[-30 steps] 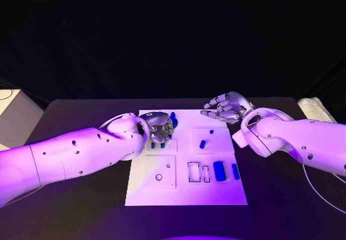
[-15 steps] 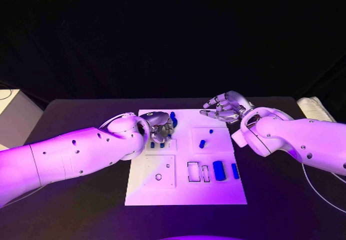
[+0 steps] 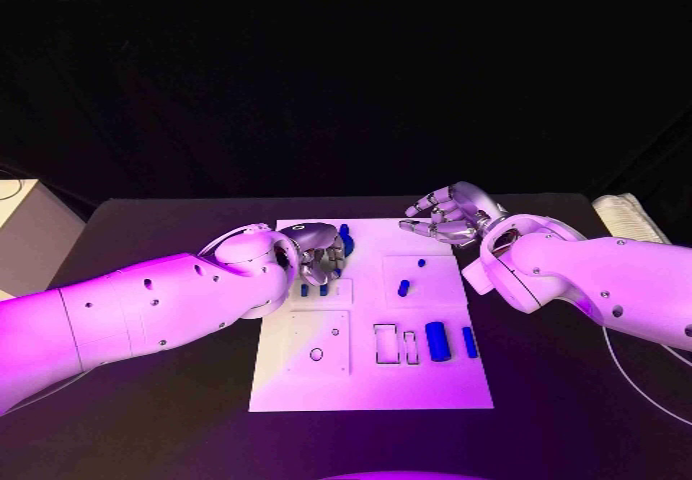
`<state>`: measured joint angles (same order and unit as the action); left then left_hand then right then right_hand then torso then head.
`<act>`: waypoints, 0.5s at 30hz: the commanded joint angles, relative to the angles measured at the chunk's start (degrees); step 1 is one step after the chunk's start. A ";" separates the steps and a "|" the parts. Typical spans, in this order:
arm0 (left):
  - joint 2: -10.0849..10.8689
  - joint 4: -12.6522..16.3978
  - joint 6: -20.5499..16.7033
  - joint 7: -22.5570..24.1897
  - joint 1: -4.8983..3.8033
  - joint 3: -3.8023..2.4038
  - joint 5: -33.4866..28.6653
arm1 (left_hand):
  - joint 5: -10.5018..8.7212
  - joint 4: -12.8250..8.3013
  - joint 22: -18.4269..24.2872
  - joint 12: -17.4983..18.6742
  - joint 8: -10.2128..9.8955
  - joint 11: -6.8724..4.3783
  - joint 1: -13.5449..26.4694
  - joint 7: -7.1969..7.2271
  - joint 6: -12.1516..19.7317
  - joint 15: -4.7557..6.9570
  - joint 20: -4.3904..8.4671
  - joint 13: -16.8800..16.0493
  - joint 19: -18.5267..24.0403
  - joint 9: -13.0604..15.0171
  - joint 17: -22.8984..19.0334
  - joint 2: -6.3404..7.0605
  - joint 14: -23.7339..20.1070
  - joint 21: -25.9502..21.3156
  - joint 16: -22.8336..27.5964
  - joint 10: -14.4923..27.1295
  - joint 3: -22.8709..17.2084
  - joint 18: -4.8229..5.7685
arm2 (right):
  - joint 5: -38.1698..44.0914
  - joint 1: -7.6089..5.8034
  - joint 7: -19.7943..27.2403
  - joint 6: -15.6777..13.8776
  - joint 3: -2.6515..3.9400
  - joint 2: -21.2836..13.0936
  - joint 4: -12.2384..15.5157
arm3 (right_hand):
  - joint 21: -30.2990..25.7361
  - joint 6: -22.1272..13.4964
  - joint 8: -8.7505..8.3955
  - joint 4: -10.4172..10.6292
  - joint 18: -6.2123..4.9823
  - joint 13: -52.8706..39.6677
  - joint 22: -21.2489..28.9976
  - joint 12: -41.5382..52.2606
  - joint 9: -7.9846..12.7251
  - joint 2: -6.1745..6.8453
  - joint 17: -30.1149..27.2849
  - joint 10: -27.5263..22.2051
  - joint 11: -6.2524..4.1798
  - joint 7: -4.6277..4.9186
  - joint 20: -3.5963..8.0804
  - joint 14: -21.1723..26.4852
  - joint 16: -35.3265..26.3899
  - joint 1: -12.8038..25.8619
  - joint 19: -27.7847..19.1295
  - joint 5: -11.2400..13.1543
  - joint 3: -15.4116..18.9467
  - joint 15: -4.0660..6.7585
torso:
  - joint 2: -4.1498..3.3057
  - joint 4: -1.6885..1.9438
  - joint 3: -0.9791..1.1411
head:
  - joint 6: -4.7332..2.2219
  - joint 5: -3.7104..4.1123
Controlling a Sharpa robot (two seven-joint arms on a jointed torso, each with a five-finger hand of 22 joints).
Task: Assemble the parts on the task board
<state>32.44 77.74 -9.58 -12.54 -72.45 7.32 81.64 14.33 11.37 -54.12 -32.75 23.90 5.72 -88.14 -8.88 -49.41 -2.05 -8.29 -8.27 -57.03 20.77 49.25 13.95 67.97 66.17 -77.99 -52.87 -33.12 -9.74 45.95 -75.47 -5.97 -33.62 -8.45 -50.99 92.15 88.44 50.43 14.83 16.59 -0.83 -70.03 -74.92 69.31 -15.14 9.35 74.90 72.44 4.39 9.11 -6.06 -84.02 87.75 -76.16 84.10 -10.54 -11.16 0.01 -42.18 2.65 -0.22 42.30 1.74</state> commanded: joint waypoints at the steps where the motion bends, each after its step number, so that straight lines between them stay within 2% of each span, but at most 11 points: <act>1: -0.31 -0.26 1.99 -0.60 0.20 0.18 0.07 | -0.36 -0.37 -0.11 0.53 -0.40 0.03 0.09 -0.05 -0.57 0.03 0.18 0.17 -0.33 -0.12 -0.09 -0.44 0.21 0.35 -0.35 -0.47 0.00 0.76 | 0.58 0.03 0.58 0.30 0.00 -0.02 0.13 | -0.19 -0.45 0.34 -0.21 0.36 -0.04 -13.92 -0.16 0.01 0.10 10.21 0.01 -0.16 -0.07 0.12 -4.65 -0.23 -0.06 5.02 -0.05 -0.06 0.01 | -0.06 -0.01 0.00 | 0.04 0.02; 10: -0.72 -0.74 1.19 -0.31 0.20 0.18 -0.45 | -0.50 0.08 -0.17 2.64 -1.50 0.36 2.08 -0.02 -0.32 -0.27 -0.01 0.96 0.17 -0.65 -0.77 0.17 0.08 0.39 -0.53 -0.28 0.62 0.76 | 0.58 0.03 0.62 0.31 0.00 0.09 0.09 | -0.18 -0.41 0.40 -0.20 0.36 -0.02 -13.93 -0.15 0.00 0.09 10.21 0.07 -0.17 -0.09 0.13 -4.65 -0.23 -0.04 5.03 -0.05 -0.06 0.02 | 0.03 0.00 0.08 | 0.04 -0.03; 15: -0.81 -1.07 1.15 -0.35 0.20 0.18 -0.51 | -0.51 0.37 0.15 3.86 -1.93 0.72 2.90 -0.10 -0.34 -0.57 -0.25 1.40 0.58 -0.84 -1.58 0.64 -0.32 0.08 -0.47 0.00 1.06 0.71 | 0.58 0.03 0.64 0.33 0.00 0.13 0.15 | -0.18 -0.41 0.40 -0.20 0.36 -0.02 -13.93 -0.15 0.00 0.09 10.21 0.07 -0.17 -0.09 0.13 -4.65 -0.23 -0.04 5.03 -0.05 -0.06 0.02 | 0.02 -0.01 0.05 | -0.03 -0.04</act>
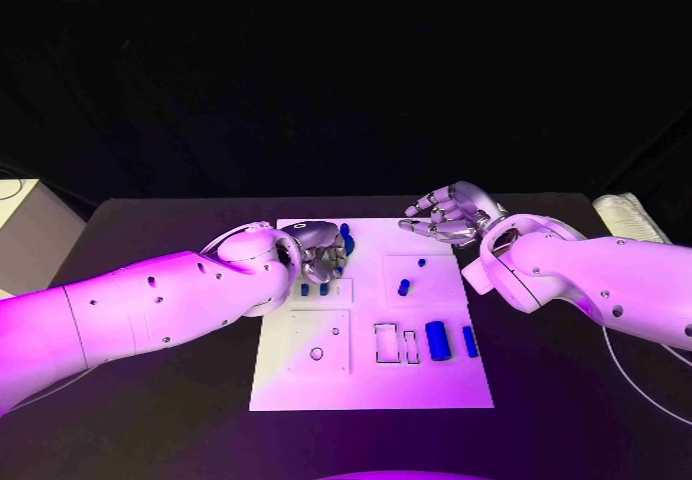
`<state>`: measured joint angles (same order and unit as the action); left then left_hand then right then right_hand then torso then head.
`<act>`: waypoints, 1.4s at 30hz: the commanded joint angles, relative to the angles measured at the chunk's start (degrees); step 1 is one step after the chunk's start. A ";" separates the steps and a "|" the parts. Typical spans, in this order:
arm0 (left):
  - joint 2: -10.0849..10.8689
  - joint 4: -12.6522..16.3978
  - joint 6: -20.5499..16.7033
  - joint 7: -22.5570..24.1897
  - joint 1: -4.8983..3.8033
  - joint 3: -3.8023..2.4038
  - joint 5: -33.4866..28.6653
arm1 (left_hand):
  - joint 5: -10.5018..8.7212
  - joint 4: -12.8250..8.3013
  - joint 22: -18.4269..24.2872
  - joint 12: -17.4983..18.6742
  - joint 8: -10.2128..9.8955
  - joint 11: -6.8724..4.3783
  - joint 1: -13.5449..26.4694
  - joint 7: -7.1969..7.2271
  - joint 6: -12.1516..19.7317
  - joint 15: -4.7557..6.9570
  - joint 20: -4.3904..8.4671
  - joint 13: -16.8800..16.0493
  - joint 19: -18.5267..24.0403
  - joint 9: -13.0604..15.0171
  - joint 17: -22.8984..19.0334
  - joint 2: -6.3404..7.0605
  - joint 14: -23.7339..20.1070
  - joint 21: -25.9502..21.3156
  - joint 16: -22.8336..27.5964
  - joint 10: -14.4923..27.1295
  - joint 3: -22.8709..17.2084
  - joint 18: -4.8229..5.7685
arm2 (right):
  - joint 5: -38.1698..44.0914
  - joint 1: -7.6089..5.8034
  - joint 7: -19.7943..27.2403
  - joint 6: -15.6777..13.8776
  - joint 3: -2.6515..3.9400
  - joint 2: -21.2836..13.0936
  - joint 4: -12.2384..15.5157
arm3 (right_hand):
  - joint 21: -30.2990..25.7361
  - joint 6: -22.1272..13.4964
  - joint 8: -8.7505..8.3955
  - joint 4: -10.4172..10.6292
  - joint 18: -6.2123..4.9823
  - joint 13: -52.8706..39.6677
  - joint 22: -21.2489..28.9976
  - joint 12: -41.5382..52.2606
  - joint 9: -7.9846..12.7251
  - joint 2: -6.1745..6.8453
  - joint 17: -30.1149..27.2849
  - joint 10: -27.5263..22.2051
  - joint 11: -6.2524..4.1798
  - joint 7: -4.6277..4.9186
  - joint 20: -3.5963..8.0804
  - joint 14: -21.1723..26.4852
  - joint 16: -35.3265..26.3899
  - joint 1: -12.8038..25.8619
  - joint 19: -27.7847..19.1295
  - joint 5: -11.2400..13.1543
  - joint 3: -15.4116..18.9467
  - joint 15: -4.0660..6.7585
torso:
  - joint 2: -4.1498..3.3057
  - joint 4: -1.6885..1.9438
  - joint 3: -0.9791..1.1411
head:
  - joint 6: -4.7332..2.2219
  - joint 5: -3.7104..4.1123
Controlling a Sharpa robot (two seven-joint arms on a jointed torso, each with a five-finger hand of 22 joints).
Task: Assemble the parts on the task board
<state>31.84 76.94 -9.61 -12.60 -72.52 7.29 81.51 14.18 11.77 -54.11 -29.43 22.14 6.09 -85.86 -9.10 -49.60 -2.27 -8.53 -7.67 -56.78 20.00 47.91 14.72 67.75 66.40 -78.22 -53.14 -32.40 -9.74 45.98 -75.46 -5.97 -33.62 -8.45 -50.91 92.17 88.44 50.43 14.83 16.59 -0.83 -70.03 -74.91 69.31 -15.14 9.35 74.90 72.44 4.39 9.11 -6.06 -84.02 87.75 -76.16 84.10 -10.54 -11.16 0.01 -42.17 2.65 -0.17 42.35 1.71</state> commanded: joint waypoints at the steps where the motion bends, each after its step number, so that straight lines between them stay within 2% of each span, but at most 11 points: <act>1: -0.25 -0.35 1.18 -0.29 0.26 0.21 -0.35 | -0.35 -0.03 0.06 0.63 -0.17 0.35 0.62 0.10 -0.21 -0.37 -0.03 0.84 0.26 -0.07 -0.31 -0.16 -0.12 -0.10 -0.23 0.25 0.32 0.73 | 0.56 0.03 0.64 0.33 0.00 0.06 0.15 | -0.18 -0.41 0.40 -0.20 0.36 -0.02 -13.94 -0.15 0.00 0.09 10.21 0.07 -0.17 -0.09 0.13 -4.65 -0.23 -0.04 5.03 -0.05 -0.06 0.02 | 0.00 -0.03 -0.01 | -0.13 -0.05; 5: -0.41 -0.60 0.69 -0.11 0.26 0.21 -0.28 | -0.28 -0.47 -0.47 1.15 -0.03 0.12 0.08 0.10 -1.21 -0.24 -0.06 1.02 -0.26 -0.01 -0.25 -0.64 0.07 0.26 -0.40 -0.97 -0.01 0.80 | 0.56 0.03 0.66 0.31 0.00 0.07 0.19 | -0.18 -0.41 0.40 -0.20 0.36 -0.02 -13.94 -0.15 0.00 0.09 10.21 0.07 -0.17 -0.09 0.13 -4.65 -0.23 -0.04 5.03 -0.05 -0.06 0.02 | 0.01 -0.03 -0.01 | -0.11 -0.06; 9: -0.44 -0.70 -1.47 0.55 0.27 0.21 -0.45 | -0.26 -0.96 -2.51 2.10 0.21 -0.47 -0.07 0.34 -3.14 0.27 0.31 1.18 -2.36 0.19 2.18 -1.39 2.28 1.82 -1.55 -3.74 -0.31 1.24 | 0.56 0.03 0.66 0.30 0.00 0.05 0.23 | -0.18 -0.41 0.40 -0.20 0.36 -0.02 -13.94 -0.15 0.00 0.09 10.21 0.07 -0.17 -0.09 0.13 -4.65 -0.23 -0.04 5.03 -0.05 -0.06 0.02 | 0.01 -0.05 -0.02 | -0.11 -0.07; 21: 0.30 -0.23 -6.76 3.40 0.28 0.12 -1.35 | -0.13 -1.81 -4.03 4.86 -0.17 -0.94 -0.12 0.60 -4.88 0.82 0.86 1.52 -4.08 0.51 3.40 -1.65 4.20 3.09 -2.17 -6.53 -0.75 1.60 | 0.58 0.03 0.63 0.31 0.01 -0.07 0.31 | -0.24 -0.32 0.52 -0.20 0.34 0.00 -13.90 -0.11 -0.02 0.04 10.14 0.23 -0.22 -0.13 0.15 -4.63 -0.28 -0.02 5.00 -0.06 -0.08 0.05 | 0.00 -0.04 -0.07 | -0.22 0.18; 24: 1.02 0.47 -7.10 4.16 0.28 -0.32 -1.96 | -0.15 -1.90 -4.00 5.38 -0.27 -0.96 -0.04 0.60 -5.05 0.85 0.88 1.57 -4.08 0.55 3.41 -1.60 4.37 3.09 -2.16 -6.91 -0.81 1.60 | 0.59 0.03 0.62 0.31 0.01 -0.12 0.31 | -0.24 -0.32 0.52 -0.20 0.34 0.00 -13.90 -0.11 -0.02 0.04 10.14 0.23 -0.22 -0.13 0.15 -4.63 -0.28 -0.02 5.00 -0.06 -0.08 0.05 | 0.03 -0.04 -0.08 | -0.24 0.24; 29: 2.74 2.24 -6.57 5.31 0.28 -1.43 -3.51 | -0.16 -1.94 -4.03 5.78 -0.38 -0.94 0.07 0.59 -5.12 0.85 0.90 1.61 -4.11 0.57 3.40 -1.51 4.46 3.12 -2.15 -7.13 -0.82 1.60 | 0.59 0.03 0.62 0.30 0.01 -0.24 0.32 | -0.24 -0.32 0.52 -0.20 0.34 0.00 -13.90 -0.11 -0.02 0.04 10.14 0.23 -0.22 -0.13 0.15 -4.63 -0.28 -0.02 5.00 -0.06 -0.08 0.05 | 0.04 0.08 -0.08 | -0.26 0.34; 35: 5.69 5.07 -4.52 5.62 0.26 -2.71 -5.67 | -0.16 -1.99 -4.12 6.20 -0.48 -0.95 0.19 0.59 -5.24 0.85 0.91 1.65 -4.20 0.60 3.40 -1.38 4.55 3.18 -2.14 -7.40 -0.82 1.63 | 0.59 0.03 0.62 0.31 0.01 -0.36 0.31 | -0.24 -0.32 0.52 -0.20 0.34 0.00 -13.90 -0.11 -0.02 0.04 10.14 0.23 -0.22 -0.13 0.15 -4.63 -0.28 -0.02 5.00 -0.06 -0.08 0.05 | 0.08 0.17 -0.06 | -0.17 0.32; 38: 7.19 6.03 -3.95 5.53 0.25 -3.04 -6.72 | -0.18 -1.99 -4.15 6.49 -0.54 -0.95 0.35 0.58 -5.33 0.85 0.91 1.67 -4.22 0.62 3.40 -1.26 4.60 3.19 -2.14 -7.61 -0.77 1.64 | 0.59 0.03 0.61 0.31 0.01 -0.43 0.31 | -0.24 -0.32 0.52 -0.20 0.34 0.00 -13.90 -0.11 -0.02 0.04 10.14 0.23 -0.22 -0.13 0.15 -4.63 -0.28 -0.02 5.00 -0.06 -0.08 0.05 | 0.06 0.11 -0.06 | -0.12 0.19; 42: 8.25 6.25 -3.32 5.36 0.26 -3.18 -7.47 | -0.23 -1.94 -4.27 6.88 -0.67 -0.93 0.59 0.58 -5.38 0.83 0.92 1.69 -4.32 0.64 3.28 -1.08 4.61 3.24 -2.11 -7.85 -0.65 1.67 | 0.60 0.03 0.60 0.30 0.01 -0.49 0.29 | -0.24 -0.32 0.52 -0.20 0.34 0.00 -13.90 -0.11 -0.02 0.04 10.14 0.23 -0.22 -0.13 0.15 -4.63 -0.28 -0.02 5.00 -0.06 -0.08 0.05 | 0.07 0.20 -0.08 | -0.08 0.17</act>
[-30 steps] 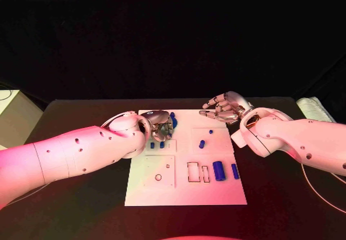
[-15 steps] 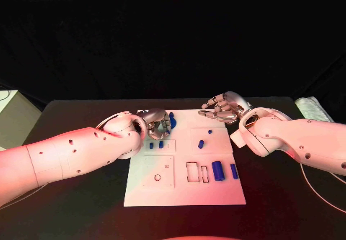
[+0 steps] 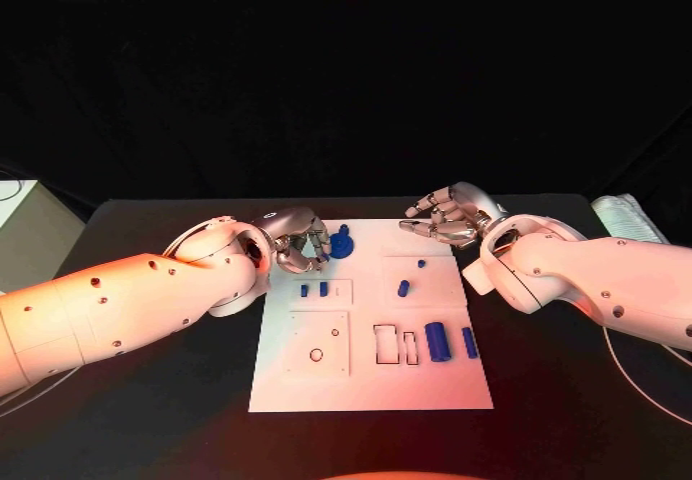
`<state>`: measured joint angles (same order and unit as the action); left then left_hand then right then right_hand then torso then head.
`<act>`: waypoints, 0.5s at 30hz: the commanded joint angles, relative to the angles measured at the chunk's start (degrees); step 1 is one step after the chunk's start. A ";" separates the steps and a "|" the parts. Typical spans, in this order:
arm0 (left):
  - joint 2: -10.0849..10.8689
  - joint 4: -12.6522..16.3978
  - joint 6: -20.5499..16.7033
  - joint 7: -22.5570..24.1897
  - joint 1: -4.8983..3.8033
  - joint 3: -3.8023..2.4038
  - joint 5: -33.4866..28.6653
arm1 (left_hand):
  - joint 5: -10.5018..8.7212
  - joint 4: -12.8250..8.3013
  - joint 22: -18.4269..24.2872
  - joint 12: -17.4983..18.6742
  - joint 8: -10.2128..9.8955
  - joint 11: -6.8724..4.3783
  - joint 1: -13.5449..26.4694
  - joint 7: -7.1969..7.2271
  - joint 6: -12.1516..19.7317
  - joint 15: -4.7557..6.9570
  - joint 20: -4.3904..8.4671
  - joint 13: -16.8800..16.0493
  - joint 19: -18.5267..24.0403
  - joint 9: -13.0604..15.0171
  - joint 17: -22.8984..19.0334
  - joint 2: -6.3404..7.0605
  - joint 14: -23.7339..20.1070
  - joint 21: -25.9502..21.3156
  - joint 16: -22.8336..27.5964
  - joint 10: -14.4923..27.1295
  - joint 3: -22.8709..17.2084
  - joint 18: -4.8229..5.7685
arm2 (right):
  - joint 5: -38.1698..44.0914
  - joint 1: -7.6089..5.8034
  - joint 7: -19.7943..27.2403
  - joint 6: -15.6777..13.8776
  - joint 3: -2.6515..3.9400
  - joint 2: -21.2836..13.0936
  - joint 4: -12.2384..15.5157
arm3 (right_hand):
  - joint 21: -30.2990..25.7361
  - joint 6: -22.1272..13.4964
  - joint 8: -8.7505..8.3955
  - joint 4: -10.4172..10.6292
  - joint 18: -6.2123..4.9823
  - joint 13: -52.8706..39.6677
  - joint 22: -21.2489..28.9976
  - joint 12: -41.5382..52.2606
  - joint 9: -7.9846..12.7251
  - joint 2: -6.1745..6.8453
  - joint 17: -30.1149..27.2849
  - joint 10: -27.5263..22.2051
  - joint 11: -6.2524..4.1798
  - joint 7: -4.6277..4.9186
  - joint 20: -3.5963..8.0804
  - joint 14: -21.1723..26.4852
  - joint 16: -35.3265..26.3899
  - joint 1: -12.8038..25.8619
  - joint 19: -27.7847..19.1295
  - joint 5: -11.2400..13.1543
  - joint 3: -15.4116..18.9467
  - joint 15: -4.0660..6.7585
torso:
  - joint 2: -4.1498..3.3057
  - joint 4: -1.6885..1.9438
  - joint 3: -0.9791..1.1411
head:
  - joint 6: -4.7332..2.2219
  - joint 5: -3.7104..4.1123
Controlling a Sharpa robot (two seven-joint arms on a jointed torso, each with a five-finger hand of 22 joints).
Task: Assemble the parts on the task board
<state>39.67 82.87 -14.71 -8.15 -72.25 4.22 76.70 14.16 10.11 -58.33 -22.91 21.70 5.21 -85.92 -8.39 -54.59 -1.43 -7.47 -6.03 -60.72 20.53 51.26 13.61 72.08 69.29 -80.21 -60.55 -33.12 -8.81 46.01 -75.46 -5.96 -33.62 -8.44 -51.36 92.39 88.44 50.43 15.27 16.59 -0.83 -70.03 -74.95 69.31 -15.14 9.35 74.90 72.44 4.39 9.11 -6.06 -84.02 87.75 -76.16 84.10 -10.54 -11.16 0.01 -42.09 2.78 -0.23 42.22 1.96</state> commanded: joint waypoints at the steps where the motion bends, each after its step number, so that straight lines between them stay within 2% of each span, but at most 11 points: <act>1: 0.68 0.30 1.98 0.87 0.00 -0.12 -2.83 | -0.21 -0.28 -0.05 0.35 -0.23 -0.05 0.65 -0.13 -0.40 -0.02 -0.14 0.06 -0.38 0.11 -0.06 0.03 0.28 0.35 -0.12 -0.44 0.07 0.75 | 0.56 0.03 0.59 0.30 0.01 -0.04 0.05 | -0.24 -0.32 0.07 -0.20 0.34 0.01 -13.86 -0.11 -0.02 0.04 10.14 0.23 -0.22 -0.13 0.15 -4.63 -0.28 -0.02 5.00 -0.05 -0.08 0.05 | -0.01 0.03 -0.02 | 0.08 -0.27; 3: 1.05 0.17 2.31 0.84 0.01 -0.15 -3.07 | -0.21 -0.28 -0.05 0.35 -0.23 -0.05 0.65 -0.13 -0.40 -0.02 -0.14 0.06 -0.38 0.11 -0.06 0.03 0.28 0.35 -0.12 -0.44 0.07 0.75 | 0.56 0.03 0.60 0.30 0.01 -0.02 0.05 | -0.24 -0.32 0.07 -0.20 0.34 0.01 -13.86 -0.11 -0.02 0.04 10.14 0.23 -0.22 -0.13 0.15 -4.63 -0.28 -0.02 5.00 -0.05 -0.08 0.05 | -0.03 -0.06 0.00 | 0.04 -0.50; 9: 1.24 -0.64 2.71 0.97 0.14 -0.06 -3.23 | -0.21 -0.27 -0.14 0.53 -0.29 -0.05 0.73 -0.11 -0.41 -0.03 -0.13 0.07 -0.46 0.12 -0.03 0.09 0.32 0.40 -0.12 -0.52 0.10 0.77 | 0.56 0.03 0.63 0.28 0.01 0.09 0.00 | -0.24 -0.32 0.07 -0.20 0.34 0.01 -13.86 -0.11 -0.02 0.04 10.14 0.23 -0.22 -0.13 0.15 -4.63 -0.28 -0.02 5.00 -0.05 -0.08 0.05 | -0.03 0.02 -0.10 | 0.14 -0.57; 15: 1.00 -1.45 2.93 1.15 0.32 0.14 -3.18 | -0.19 -0.30 -0.04 0.65 -0.33 -0.07 0.70 -0.09 -0.43 -0.02 -0.13 0.07 -0.36 0.12 -0.07 0.07 0.31 0.33 -0.11 -0.58 0.07 0.75 | 0.58 0.04 0.65 0.23 0.01 0.15 -0.04 | -0.24 -0.32 0.07 -0.20 0.34 0.01 -13.86 -0.11 -0.02 0.04 10.14 0.23 -0.22 -0.13 0.15 -4.63 -0.28 -0.02 5.00 -0.05 -0.08 0.05 | -0.09 -0.16 -0.04 | 0.18 -0.67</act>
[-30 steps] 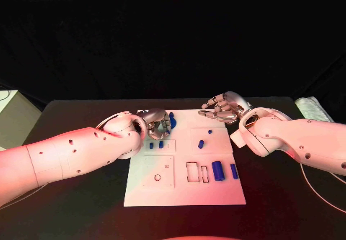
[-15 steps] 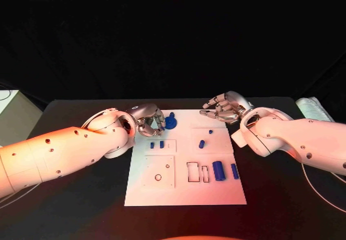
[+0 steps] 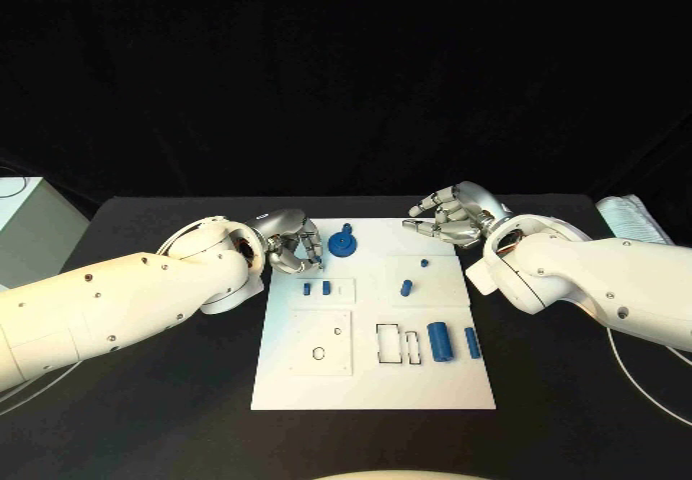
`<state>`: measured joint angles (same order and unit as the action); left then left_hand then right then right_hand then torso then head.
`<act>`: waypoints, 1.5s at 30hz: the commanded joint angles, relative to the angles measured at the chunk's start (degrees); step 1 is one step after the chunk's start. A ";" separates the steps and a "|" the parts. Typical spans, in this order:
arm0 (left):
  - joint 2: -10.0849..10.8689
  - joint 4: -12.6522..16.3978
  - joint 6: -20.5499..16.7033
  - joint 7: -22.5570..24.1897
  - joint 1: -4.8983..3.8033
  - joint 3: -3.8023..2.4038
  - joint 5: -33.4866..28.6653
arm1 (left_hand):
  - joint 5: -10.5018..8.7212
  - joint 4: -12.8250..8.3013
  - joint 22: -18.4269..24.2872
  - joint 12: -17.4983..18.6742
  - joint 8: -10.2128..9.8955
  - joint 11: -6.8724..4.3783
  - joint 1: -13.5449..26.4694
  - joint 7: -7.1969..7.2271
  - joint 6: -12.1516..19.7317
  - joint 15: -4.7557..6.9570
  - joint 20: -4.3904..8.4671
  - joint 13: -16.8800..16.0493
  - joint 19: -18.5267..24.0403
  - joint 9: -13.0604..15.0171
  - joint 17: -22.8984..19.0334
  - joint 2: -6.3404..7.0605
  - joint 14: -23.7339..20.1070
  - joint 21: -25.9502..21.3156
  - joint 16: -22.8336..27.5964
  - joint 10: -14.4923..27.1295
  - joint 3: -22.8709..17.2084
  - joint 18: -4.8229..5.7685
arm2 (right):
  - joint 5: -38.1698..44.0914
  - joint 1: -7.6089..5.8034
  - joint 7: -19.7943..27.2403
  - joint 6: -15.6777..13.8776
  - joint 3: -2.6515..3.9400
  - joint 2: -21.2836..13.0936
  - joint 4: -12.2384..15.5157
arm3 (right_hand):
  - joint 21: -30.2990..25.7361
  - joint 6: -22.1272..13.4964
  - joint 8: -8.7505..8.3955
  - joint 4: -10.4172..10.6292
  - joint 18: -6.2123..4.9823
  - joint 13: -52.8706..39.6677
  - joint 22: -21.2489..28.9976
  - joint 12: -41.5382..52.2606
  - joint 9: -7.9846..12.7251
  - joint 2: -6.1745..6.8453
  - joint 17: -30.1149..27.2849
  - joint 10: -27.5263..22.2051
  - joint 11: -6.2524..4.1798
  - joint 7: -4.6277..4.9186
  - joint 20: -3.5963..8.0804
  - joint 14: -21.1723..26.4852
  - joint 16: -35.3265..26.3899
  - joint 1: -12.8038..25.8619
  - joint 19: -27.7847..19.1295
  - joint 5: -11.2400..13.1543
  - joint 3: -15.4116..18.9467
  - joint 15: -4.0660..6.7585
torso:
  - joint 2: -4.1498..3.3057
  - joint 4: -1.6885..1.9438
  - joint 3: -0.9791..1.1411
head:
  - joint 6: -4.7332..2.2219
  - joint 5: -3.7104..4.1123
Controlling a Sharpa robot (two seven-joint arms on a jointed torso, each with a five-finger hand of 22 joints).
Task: Assemble the parts on the task board
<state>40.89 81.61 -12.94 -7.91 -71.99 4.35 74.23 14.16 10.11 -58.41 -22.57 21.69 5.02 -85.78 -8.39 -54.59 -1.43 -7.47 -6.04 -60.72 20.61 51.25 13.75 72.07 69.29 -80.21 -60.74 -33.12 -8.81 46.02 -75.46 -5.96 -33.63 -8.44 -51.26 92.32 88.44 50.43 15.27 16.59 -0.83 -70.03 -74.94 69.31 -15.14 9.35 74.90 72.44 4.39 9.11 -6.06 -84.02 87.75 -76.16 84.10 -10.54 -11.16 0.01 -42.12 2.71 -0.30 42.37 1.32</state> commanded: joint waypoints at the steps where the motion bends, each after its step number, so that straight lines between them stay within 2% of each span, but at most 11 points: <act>1: -0.28 -0.31 1.18 0.93 0.07 0.03 -0.70 | -0.19 -0.30 0.05 0.31 -0.32 0.12 0.56 -0.09 -0.43 -0.01 -0.13 0.08 -0.36 0.04 -0.06 -0.07 0.31 0.33 -0.11 -0.39 0.07 0.75 | 0.57 0.04 0.66 0.22 0.01 0.05 0.04 | -0.24 -0.32 0.07 -0.20 0.34 0.00 -13.87 -0.11 -0.02 0.04 10.14 0.23 -0.22 -0.13 0.15 -4.63 -0.28 -0.02 5.00 -0.05 -0.08 0.05 | -0.07 -0.10 0.02 | 0.03 -0.06; 15: -1.10 -1.56 1.72 0.96 0.52 0.31 -0.57 | -0.17 -0.40 0.15 0.58 -0.40 0.11 0.48 -0.07 -0.48 0.01 -0.12 0.09 -0.26 0.05 -0.11 -0.11 0.31 0.25 -0.10 -0.53 -0.01 0.72 | 0.77 0.04 0.62 0.16 0.01 -0.04 0.17 | -0.33 -0.29 0.22 -0.26 0.32 0.31 -13.82 -0.31 -0.04 0.06 10.04 0.26 -0.27 -0.18 0.21 -4.61 -0.35 -0.09 4.96 -0.05 -0.13 0.12 | -0.05 -0.10 0.12 | 0.24 0.03; 30: -2.11 -2.47 2.76 0.85 0.58 0.48 -0.48 | -0.17 -0.48 0.26 0.75 -0.47 0.10 0.41 -0.07 -0.48 0.02 -0.11 0.09 -0.15 0.06 -0.26 -0.13 0.25 0.18 -0.05 -0.60 -0.05 0.69 | 0.94 0.04 0.60 0.16 0.01 -0.06 0.21 | -0.33 -0.29 0.22 -0.26 0.32 0.31 -13.82 -0.31 -0.04 0.06 10.04 0.26 -0.27 -0.18 0.21 -4.61 -0.35 -0.09 4.96 -0.05 -0.13 0.12 | -0.06 -0.08 0.04 | 0.23 0.20; 45: -2.42 -2.77 4.39 -0.08 0.58 0.62 -0.09 | -0.18 -0.58 0.27 0.96 -0.53 0.10 0.33 -0.08 -0.54 0.02 -0.10 0.09 -0.12 0.08 -0.35 -0.20 0.20 0.16 -0.02 -0.72 -0.11 0.69 | 0.97 0.04 0.59 0.15 0.01 -0.14 0.24 | -0.33 -0.29 0.22 -0.26 0.32 0.31 -13.82 -0.31 -0.04 0.06 10.04 0.26 -0.27 -0.18 0.21 -4.61 -0.35 -0.09 4.96 -0.05 -0.13 0.12 | -0.04 -0.04 0.08 | 0.27 0.24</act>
<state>38.60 78.80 -10.43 -7.74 -71.51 4.87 73.98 14.16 9.95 -58.20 -21.95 21.29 5.10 -85.78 -8.60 -54.77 -1.44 -7.47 -6.00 -60.71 20.63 50.93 13.75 72.06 69.28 -80.20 -61.06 -33.28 -8.81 46.34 -75.46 -5.96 -33.63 -8.44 -51.38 92.46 88.44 50.43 15.27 16.59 -0.83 -69.77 -74.91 69.31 -15.14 9.36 74.95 72.44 4.39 9.11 -6.06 -84.02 87.75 -76.16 84.10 -10.54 -11.16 0.01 -42.15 2.65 -0.23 42.69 1.54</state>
